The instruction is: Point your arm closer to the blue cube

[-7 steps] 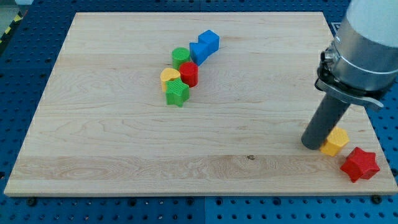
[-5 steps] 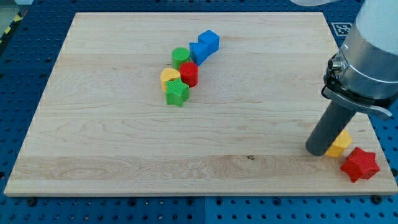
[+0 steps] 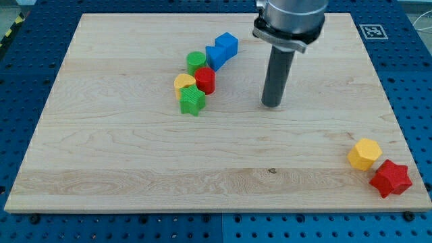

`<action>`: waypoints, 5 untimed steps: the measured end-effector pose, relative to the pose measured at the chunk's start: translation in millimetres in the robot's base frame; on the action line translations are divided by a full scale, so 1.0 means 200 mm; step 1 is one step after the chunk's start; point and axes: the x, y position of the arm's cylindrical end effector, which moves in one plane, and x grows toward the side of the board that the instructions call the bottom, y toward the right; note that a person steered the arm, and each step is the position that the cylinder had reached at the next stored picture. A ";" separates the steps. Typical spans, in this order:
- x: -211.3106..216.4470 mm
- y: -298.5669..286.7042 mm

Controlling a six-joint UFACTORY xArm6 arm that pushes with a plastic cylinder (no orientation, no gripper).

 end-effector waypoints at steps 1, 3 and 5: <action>-0.16 0.00; -0.47 0.07; -0.80 -0.07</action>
